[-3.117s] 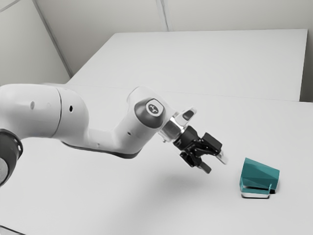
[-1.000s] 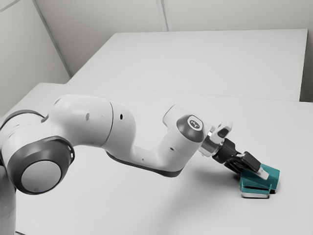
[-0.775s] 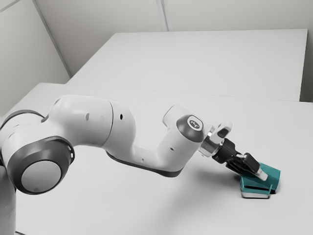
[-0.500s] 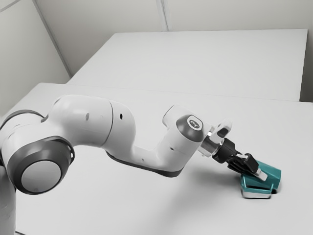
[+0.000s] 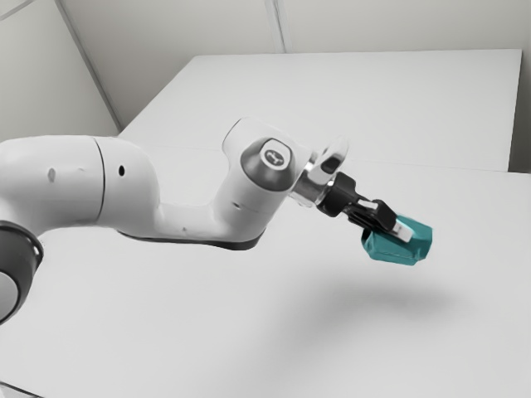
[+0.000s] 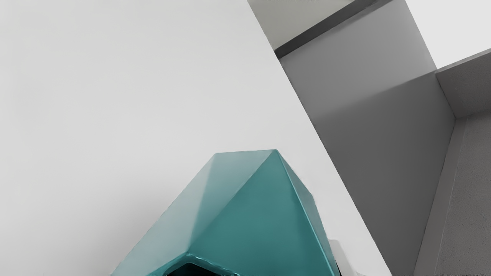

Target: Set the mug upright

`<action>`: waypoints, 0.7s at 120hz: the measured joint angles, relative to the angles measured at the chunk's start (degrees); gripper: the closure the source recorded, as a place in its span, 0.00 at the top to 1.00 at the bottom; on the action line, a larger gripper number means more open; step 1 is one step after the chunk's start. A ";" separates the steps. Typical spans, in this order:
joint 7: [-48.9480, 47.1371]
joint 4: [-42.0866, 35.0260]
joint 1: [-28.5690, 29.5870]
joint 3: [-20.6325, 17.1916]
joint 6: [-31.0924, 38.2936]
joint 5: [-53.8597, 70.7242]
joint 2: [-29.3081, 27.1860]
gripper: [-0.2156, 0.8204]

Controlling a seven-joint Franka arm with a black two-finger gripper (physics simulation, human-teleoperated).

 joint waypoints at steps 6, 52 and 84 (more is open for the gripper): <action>-1.06 -2.49 2.12 0.01 -0.17 4.45 -3.50 0.06; -15.91 -9.28 20.46 0.09 -10.65 44.87 -15.71 0.04; -24.91 -8.77 25.67 0.68 -18.93 62.17 -16.08 0.04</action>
